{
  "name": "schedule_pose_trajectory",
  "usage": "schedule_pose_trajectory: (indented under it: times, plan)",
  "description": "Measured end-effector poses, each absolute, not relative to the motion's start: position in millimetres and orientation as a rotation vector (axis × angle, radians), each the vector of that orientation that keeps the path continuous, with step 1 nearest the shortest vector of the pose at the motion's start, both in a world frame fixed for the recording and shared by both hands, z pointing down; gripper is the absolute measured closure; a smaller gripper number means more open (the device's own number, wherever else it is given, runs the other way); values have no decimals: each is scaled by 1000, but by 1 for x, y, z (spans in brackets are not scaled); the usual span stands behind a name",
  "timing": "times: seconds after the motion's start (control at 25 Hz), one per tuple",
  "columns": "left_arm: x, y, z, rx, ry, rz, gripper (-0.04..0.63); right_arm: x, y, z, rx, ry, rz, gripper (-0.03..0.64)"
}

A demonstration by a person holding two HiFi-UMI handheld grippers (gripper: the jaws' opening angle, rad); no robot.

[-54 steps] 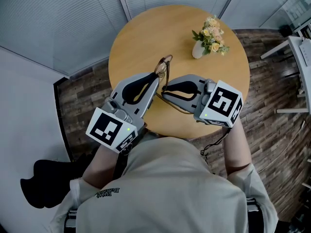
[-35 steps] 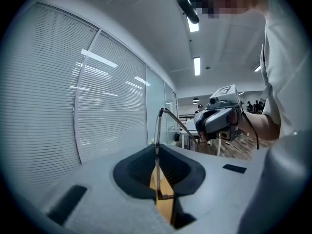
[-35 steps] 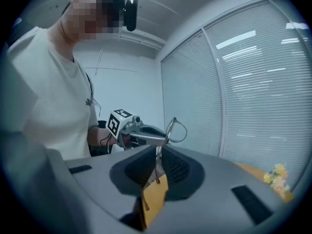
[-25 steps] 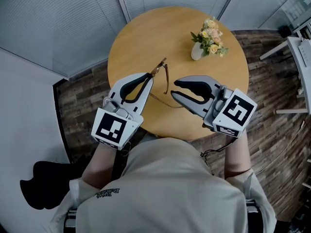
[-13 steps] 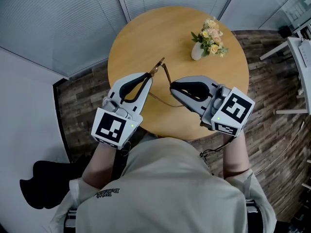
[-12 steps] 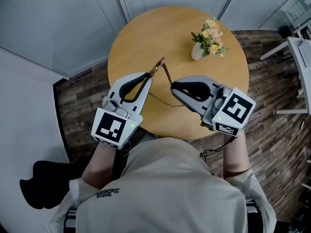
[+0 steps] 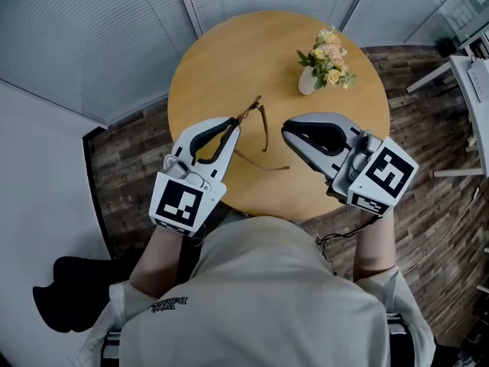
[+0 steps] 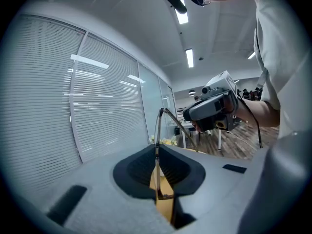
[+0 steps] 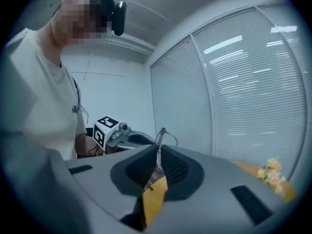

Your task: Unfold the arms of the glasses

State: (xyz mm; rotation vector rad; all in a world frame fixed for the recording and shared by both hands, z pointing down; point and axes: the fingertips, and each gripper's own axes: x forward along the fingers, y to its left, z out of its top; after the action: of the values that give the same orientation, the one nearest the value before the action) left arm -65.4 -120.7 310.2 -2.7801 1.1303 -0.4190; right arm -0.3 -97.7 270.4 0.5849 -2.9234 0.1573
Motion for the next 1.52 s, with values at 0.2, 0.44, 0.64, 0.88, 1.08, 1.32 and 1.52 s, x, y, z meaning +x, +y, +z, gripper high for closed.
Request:
schedule_pose_trajectory:
  times: [0.2,0.44,0.64,0.88,1.08,1.32,1.52]
  plan:
    - [-61,-122,307,-2740,1109,-437,557,-15,-94,289,553,-2908,214,538]
    - [-59,-119,307,-2733,1096,-439,557,-25,-93,300,533,-2895,255,560]
    - [-62,-121,306,-2718,1104,-442,557,-15,-93,293,548,-2875,204,569]
    - [-61,-121,308,-2703,1098,-471,557,1,-96,285,595,-2852,150,575]
    - [-59,-120,307,-2679,1105,-512,557,7,-96,282,610,-2798,70,577]
    - [-63,-122,319,-2580,1090,-615,557,9,-95,284,598,-2710,-22,577]
    - [-62,-122,324,-2507,1064,-707,557,10,-95,289,591,-2664,-17,577]
